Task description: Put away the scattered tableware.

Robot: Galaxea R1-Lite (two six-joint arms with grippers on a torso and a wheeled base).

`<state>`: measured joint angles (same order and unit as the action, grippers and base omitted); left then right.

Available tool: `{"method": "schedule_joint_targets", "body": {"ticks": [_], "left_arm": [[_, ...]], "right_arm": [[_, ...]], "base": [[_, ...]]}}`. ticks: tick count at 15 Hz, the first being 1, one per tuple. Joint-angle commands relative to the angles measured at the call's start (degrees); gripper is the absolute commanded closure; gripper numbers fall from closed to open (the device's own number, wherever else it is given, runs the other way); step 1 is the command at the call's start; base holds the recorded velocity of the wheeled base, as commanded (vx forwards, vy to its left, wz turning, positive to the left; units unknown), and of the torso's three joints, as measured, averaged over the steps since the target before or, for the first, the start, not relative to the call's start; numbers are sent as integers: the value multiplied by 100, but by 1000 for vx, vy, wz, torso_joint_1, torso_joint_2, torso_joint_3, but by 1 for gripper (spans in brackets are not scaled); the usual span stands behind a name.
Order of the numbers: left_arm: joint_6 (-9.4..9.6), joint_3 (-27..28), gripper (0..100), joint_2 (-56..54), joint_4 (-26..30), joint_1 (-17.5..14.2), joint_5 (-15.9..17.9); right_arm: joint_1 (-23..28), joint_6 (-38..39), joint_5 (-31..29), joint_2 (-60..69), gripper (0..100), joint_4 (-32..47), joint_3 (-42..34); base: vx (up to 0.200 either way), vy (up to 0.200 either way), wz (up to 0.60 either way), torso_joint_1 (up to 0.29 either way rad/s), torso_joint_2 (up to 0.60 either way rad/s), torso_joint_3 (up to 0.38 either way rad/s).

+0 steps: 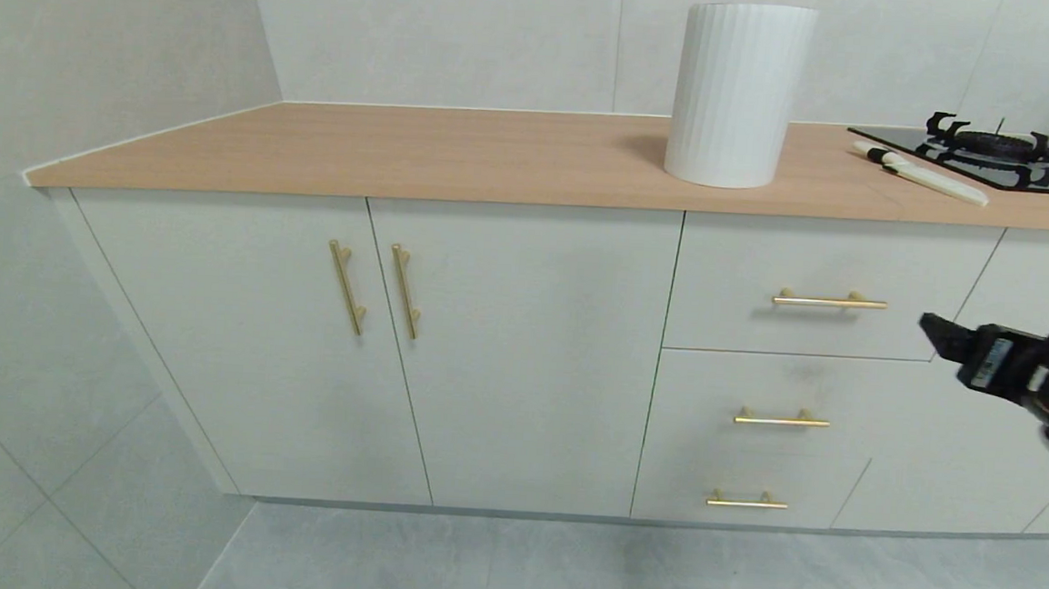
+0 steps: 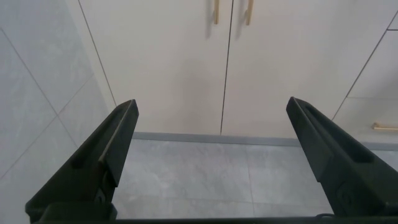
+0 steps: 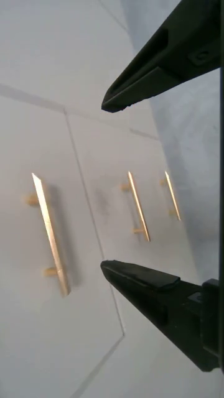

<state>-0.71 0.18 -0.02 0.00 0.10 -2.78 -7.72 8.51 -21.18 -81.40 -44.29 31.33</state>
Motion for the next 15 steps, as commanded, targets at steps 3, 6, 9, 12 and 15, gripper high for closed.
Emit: {"method": "schedule_joint_targets", "body": {"ticks": [3, 6, 9, 12, 15], "left_arm": [[0, -1, 0, 2, 0, -1, -3], [0, -9, 0, 2, 0, -1, -3], [-8, -1, 0, 2, 0, -1, -3], [-8, -9, 0, 2, 0, -1, -3], [0, -1, 0, 2, 0, -1, -3]], "right_arm": [[25, -1062, -89, 4070, 0, 693, -1938], [95, -1853, -466, 6312, 0, 2935, -1894], [148, -1976, -757, 7322, 0, 4411, -1393], [701, -1976, -792, 7999, 0, 4842, -1674], [728, -1870, -651, 8140, 0, 4464, -2324]], "base": [[0, 0, 0, 0, 0, 0], [0, 0, 0, 0, 0, 0], [0, 0, 0, 0, 0, 0], [0, 0, 0, 0, 0, 0], [0, 0, 0, 0, 0, 0]]}}
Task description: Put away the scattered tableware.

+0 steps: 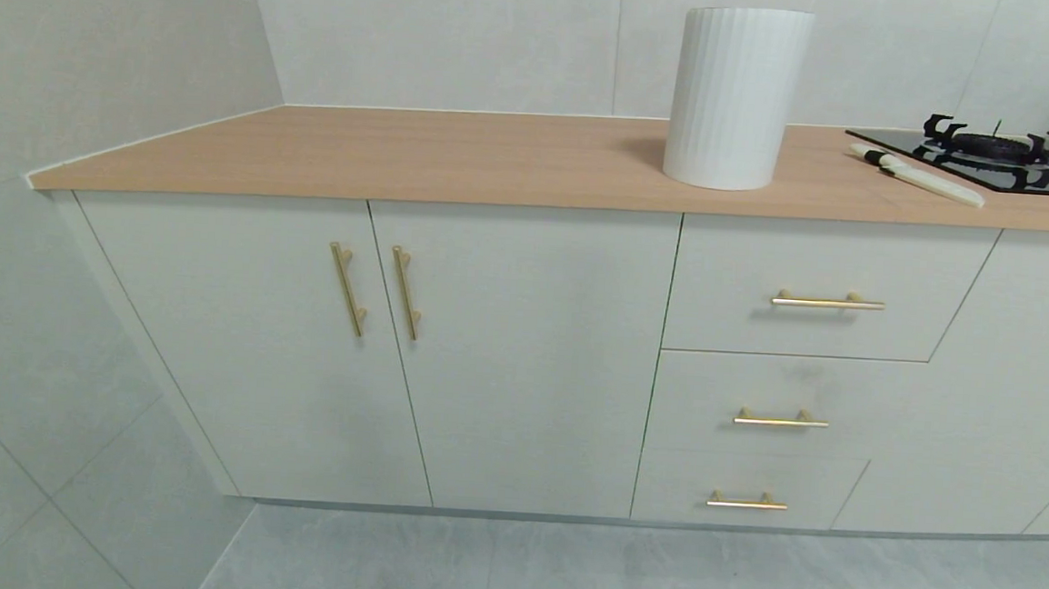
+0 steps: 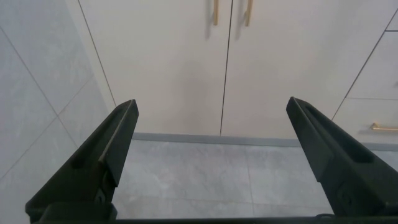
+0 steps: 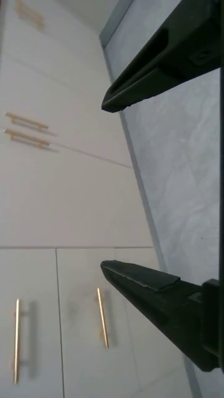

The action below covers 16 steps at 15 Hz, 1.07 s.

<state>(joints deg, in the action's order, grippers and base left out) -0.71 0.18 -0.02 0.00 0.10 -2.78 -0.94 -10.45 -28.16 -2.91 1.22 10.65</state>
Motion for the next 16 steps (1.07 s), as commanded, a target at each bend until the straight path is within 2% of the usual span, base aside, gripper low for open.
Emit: {"method": "schedule_joint_targets", "body": {"ticks": [1, 2, 4, 8, 9, 10, 16], "left_arm": [[0, -1, 0, 2, 0, -1, -3], [-8, -1, 0, 2, 0, -1, -3], [0, -1, 0, 2, 0, -1, -3], [-8, -1, 0, 2, 0, -1, -3], [-8, -1, 0, 2, 0, -1, -3], [0, -1, 0, 2, 0, -1, -3], [0, -9, 0, 2, 0, -1, -3]], "right_arm": [[50, 122, 557, 291, 0, -465, -652], [50, 289, 1085, 291, 0, -869, -1065], [50, 825, 1744, 291, 0, -517, -1065], [24, 878, 2095, 107, 0, -412, -1065], [-12, 1159, 2218, 28, 0, -306, -1065], [24, 1159, 2658, 177, 0, 28, -1030], [68, 1141, 2719, 291, 0, -131, -1057]], "base": [[0, 0, 0, 0, 0, 0], [0, 0, 0, 0, 0, 0], [0, 0, 0, 0, 0, 0], [0, 0, 0, 0, 0, 0], [0, 0, 0, 0, 0, 0], [0, 0, 0, 0, 0, 0], [0, 0, 0, 0, 0, 0]]}}
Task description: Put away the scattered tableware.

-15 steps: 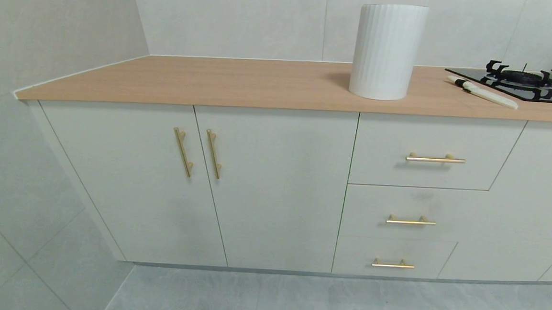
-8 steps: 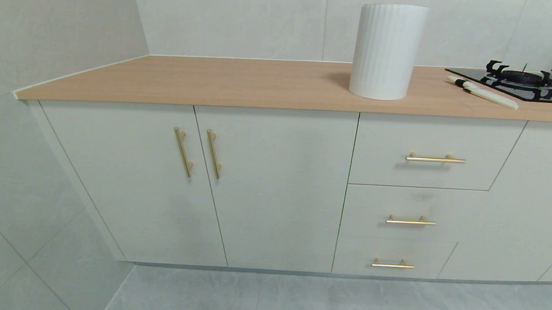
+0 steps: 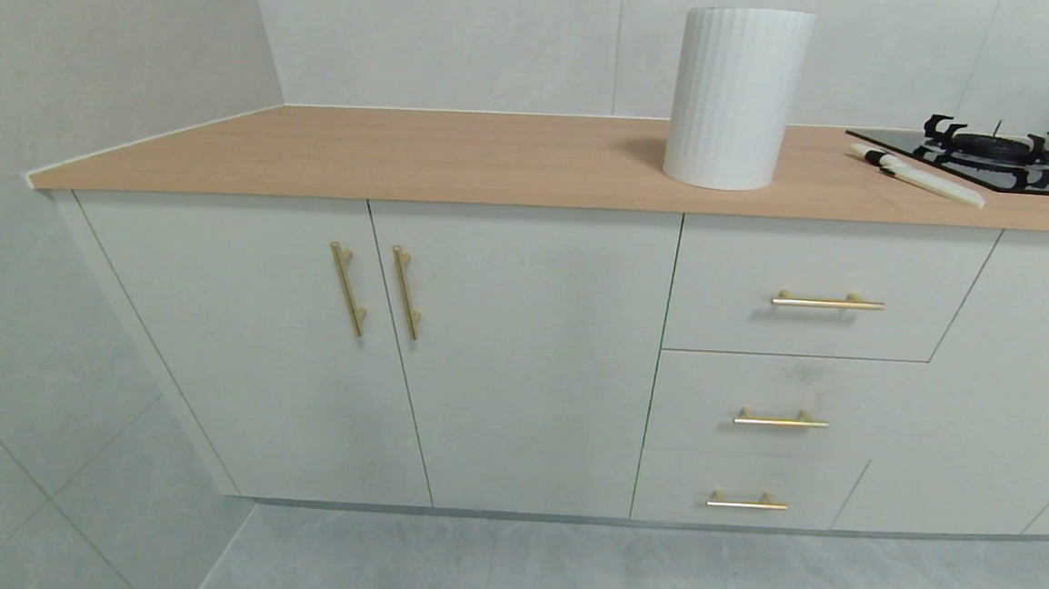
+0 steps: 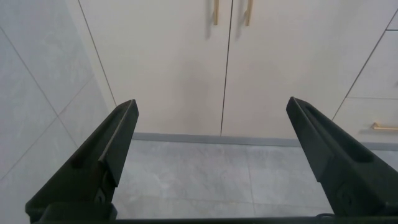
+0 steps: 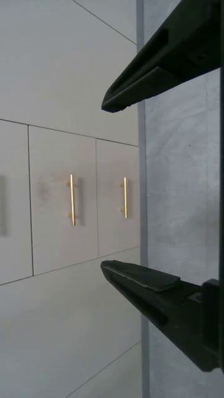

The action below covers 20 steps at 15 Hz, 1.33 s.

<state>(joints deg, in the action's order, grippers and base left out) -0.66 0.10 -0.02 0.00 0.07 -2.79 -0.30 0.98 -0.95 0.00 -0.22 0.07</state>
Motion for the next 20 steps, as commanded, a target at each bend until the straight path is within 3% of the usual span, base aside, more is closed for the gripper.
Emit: {"method": "schedule_joint_targets", "body": {"ticks": [1, 3, 20], "left_arm": [[-4, 8, 0, 2, 0, 1, -2], [13, 8, 0, 2, 0, 1, -2], [-4, 8, 0, 2, 0, 1, -2]], "right_arm": [[4, -1, -2, 0, 0, 13, 1], [4, -1, -2, 0, 0, 13, 1], [4, -1, 16, 0, 0, 13, 1]], "base": [[0, 0, 0, 0, 0, 0], [0, 0, 0, 0, 0, 0], [200, 0, 0, 3, 2, 2]]}}
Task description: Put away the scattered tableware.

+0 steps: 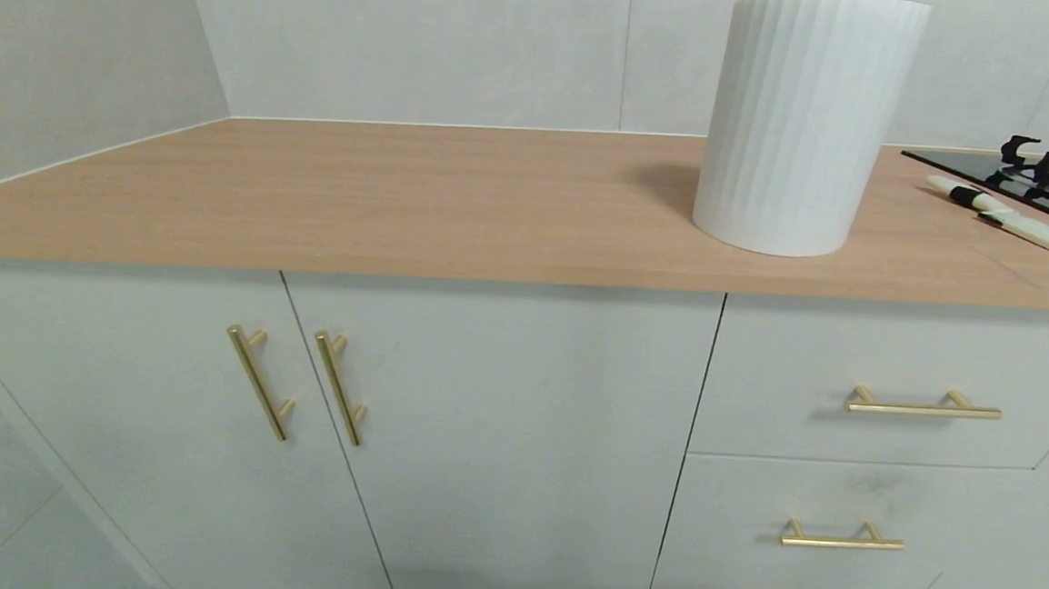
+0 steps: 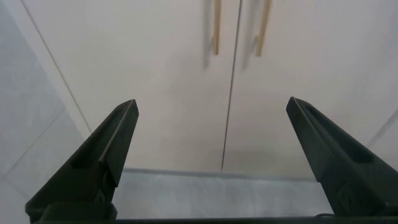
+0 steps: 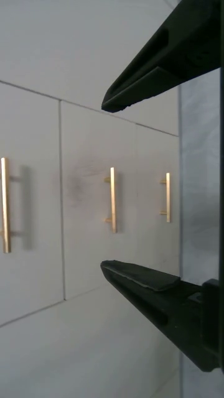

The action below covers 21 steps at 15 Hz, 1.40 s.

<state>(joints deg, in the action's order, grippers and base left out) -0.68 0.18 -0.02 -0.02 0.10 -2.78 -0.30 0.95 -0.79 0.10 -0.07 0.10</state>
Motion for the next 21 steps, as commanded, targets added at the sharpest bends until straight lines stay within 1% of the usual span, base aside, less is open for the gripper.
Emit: {"method": "schedule_joint_targets", "body": {"ticks": [1, 3, 10, 21], "left_arm": [[-2, -1, 0, 2, 2, -1, -3], [-2, -1, 0, 2, 2, -1, -3], [-2, -1, 0, 2, 2, -1, -3], [-2, -1, 0, 2, 2, -1, -3]], "right_arm": [[-5, 2, 0, -10, 0, -1, -1], [4, 2, 0, -10, 0, -1, -1], [4, 2, 0, -10, 0, -1, -1], [4, 2, 0, -10, 0, -1, -1]], "base": [[200, 0, 0, 2, -2, 2], [200, 0, 0, 2, 7, 0], [0, 0, 0, 0, 0, 0], [0, -200, 0, 2, 2, 2]]}}
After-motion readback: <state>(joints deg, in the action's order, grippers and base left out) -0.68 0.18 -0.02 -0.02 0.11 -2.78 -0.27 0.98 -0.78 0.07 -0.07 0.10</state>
